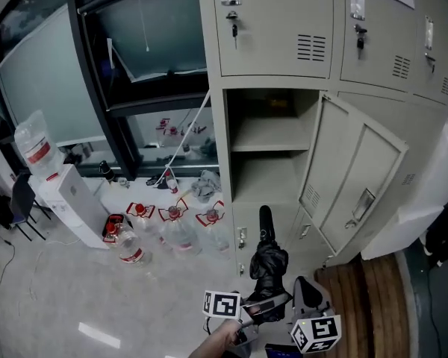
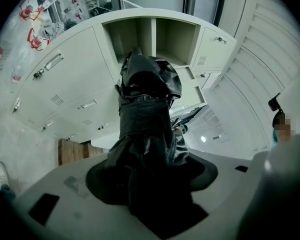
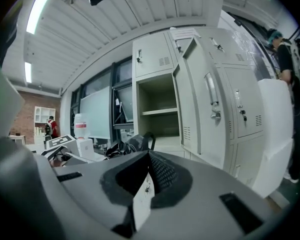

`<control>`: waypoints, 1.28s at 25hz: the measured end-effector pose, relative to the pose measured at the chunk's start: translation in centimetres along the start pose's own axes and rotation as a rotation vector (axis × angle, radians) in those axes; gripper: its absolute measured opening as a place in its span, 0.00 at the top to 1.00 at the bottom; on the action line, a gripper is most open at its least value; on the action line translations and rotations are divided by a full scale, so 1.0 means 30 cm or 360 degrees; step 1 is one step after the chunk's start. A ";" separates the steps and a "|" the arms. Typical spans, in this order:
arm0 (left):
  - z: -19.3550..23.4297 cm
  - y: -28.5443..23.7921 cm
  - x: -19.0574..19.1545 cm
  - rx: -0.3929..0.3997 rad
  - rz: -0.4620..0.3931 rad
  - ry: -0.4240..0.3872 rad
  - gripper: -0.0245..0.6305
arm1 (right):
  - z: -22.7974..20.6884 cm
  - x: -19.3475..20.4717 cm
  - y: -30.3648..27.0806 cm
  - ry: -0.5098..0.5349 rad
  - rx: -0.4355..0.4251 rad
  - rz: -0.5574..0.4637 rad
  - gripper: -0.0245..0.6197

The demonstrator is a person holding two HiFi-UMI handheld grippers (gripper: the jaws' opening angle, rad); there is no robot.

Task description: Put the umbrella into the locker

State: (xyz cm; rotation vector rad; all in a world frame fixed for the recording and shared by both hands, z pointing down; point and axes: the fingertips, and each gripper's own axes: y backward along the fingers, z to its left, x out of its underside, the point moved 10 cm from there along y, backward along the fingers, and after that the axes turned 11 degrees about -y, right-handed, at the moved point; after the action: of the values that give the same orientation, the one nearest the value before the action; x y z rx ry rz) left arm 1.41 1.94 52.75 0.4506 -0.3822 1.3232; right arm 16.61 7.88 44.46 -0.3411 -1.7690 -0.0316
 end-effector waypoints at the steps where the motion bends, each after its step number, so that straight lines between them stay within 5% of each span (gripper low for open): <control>1: 0.025 -0.006 -0.043 0.0007 0.0009 0.0005 0.55 | -0.004 -0.014 -0.052 -0.0002 0.0005 0.0001 0.96; 12: 0.245 -0.065 -0.397 0.0093 0.0091 -0.0006 0.55 | -0.039 -0.078 -0.447 -0.0028 0.0078 -0.0023 0.96; 32: 0.371 -0.149 -0.584 0.0154 0.0032 0.0059 0.54 | -0.106 -0.110 -0.619 0.0012 0.0080 -0.0004 0.96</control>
State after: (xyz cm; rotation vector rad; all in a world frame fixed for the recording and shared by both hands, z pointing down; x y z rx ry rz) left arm 2.02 -19.28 52.87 0.5034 -0.2936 1.3719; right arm 15.68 -11.23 45.06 -0.3019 -1.7597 0.0099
